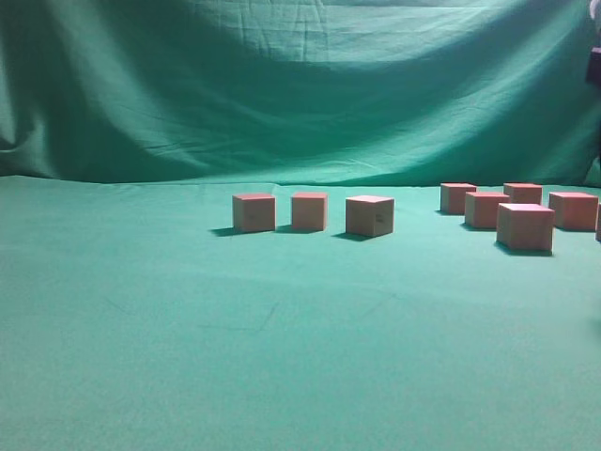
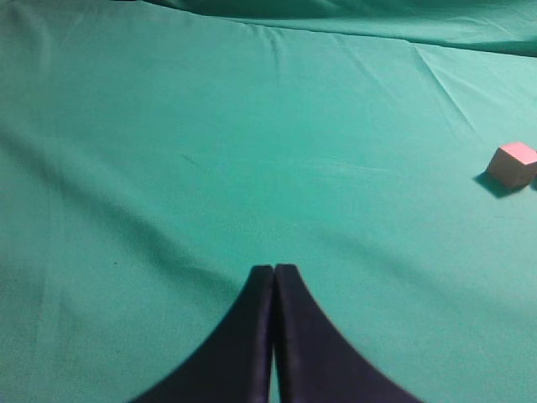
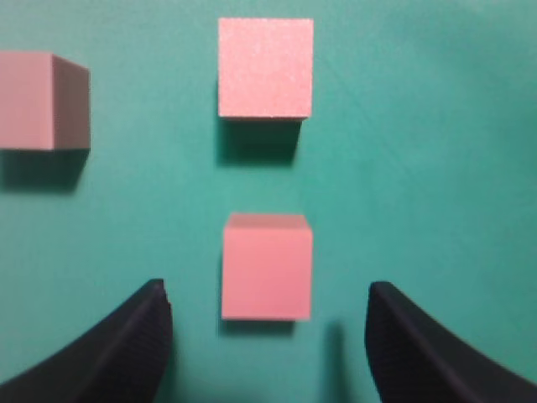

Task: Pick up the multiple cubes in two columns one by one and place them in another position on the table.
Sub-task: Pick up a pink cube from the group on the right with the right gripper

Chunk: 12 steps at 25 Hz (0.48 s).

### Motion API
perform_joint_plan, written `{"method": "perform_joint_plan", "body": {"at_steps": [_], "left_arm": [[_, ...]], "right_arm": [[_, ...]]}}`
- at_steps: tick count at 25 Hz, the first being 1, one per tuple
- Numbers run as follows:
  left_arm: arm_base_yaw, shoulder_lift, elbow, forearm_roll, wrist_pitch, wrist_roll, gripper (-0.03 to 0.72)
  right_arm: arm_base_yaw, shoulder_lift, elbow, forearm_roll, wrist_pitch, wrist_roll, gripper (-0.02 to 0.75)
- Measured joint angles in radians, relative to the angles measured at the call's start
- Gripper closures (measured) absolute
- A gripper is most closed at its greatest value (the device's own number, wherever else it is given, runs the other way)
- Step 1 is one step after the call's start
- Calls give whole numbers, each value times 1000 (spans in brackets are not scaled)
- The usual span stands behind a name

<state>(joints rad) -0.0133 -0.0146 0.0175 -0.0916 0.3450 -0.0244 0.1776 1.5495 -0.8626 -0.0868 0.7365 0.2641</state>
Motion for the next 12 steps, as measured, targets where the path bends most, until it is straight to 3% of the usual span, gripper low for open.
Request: {"method": "perform_joint_plan", "body": {"at_steps": [11,12], "left_arm": [[0,0,0,0,0,0,688],[0,0,0,0,0,0,688]], "right_arm": [[0,149,0,-10,-106,36,302],[0,152,0,-10,-108,36,348]]}}
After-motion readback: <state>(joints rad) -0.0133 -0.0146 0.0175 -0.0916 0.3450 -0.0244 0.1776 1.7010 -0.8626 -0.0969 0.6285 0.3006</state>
